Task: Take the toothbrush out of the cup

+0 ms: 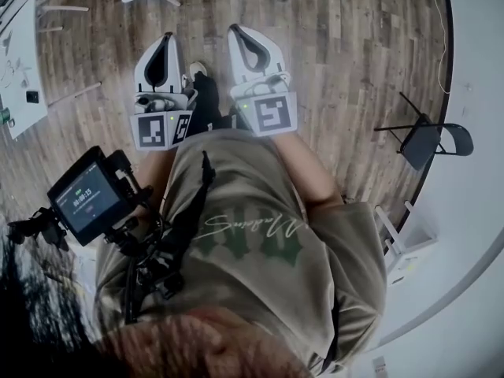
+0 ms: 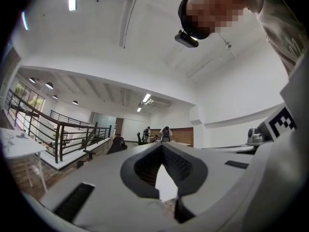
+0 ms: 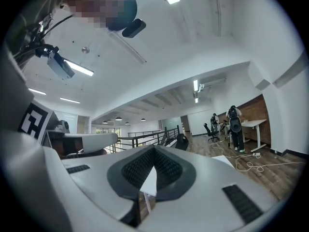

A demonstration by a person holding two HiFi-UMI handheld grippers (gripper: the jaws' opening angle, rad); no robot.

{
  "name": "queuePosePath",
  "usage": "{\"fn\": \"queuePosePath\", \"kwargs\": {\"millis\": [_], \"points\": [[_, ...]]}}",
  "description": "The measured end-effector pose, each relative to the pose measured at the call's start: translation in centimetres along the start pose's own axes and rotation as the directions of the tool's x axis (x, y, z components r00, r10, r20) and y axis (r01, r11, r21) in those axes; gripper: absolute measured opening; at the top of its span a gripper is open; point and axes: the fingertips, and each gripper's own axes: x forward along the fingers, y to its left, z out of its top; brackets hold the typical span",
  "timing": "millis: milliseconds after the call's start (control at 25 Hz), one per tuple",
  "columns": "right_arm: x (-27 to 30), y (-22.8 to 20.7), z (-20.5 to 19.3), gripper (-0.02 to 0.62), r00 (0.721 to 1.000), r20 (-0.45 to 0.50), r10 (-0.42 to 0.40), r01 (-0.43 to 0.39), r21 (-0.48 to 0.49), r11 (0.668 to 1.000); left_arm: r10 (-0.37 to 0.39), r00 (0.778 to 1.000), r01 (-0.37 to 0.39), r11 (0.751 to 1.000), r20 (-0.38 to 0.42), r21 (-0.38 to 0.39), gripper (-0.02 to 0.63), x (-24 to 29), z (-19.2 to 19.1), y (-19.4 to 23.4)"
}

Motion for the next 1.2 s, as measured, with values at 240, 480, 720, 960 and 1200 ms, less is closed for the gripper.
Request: {"fn": "queuePosePath", "kwargs": {"millis": [240, 480, 720, 960, 1200], "points": [[-2.8, 5.4, 0.8, -0.015, 1.0, 0.028, 0.014, -0.013, -0.018, 1.0, -0.021, 1.0, 0.02, 1.0, -0.007, -0.016, -0.009, -4.5, 0.6, 0.2], [-4.6, 11.8, 2.4, -0.015, 0.998, 0.066, -0.006, 0.005, 0.026, 1.0, -0.082, 0.996, 0.083, 0.996, 0.016, -0.03, -0.009, -9.1, 1.9, 0.7], [-5.3, 14.1, 1.9, -0.015, 1.0, 0.018, -0.017, 0.017, -0.026, 1.0, -0.037, 0.999, 0.038, 0.999, 0.027, -0.035, -0.009, -11.6, 2.4, 3.0], [-4.5, 14.8, 1.1, -0.015, 1.0, 0.0, 0.023, -0.023, -0.062, 0.998, -0.009, 1.0, 0.01, 1.0, 0.029, -0.023, -0.009, -12.2, 1.8, 3.8], [-4.0, 14.9, 1.4, -0.015, 0.998, 0.019, 0.054, -0.052, -0.067, 0.996, 0.006, 0.999, -0.006, 1.0, 0.046, -0.011, -0.009, -11.7, 2.1, 4.1]]}}
